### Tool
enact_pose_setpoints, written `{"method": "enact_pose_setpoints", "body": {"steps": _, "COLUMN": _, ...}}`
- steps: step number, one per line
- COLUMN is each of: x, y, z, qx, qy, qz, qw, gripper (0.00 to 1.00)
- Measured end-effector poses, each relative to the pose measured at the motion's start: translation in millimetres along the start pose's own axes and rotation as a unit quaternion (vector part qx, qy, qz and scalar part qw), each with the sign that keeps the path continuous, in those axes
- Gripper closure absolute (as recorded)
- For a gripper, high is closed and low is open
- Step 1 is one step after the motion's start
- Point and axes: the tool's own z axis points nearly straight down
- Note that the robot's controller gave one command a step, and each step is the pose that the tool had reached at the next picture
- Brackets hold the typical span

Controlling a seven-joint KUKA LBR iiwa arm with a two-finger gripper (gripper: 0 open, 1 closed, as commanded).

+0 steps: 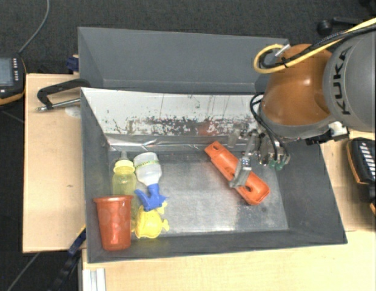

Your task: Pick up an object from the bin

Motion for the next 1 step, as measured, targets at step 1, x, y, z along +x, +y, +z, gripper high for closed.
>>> {"method": "enact_pose_setpoints", "body": {"steps": 1, "x": 5.0, "y": -4.9, "z": 61.0, "qx": 0.000, "qy": 0.0009, "qz": 0.050, "qw": 0.9988, "gripper": 0.00}}
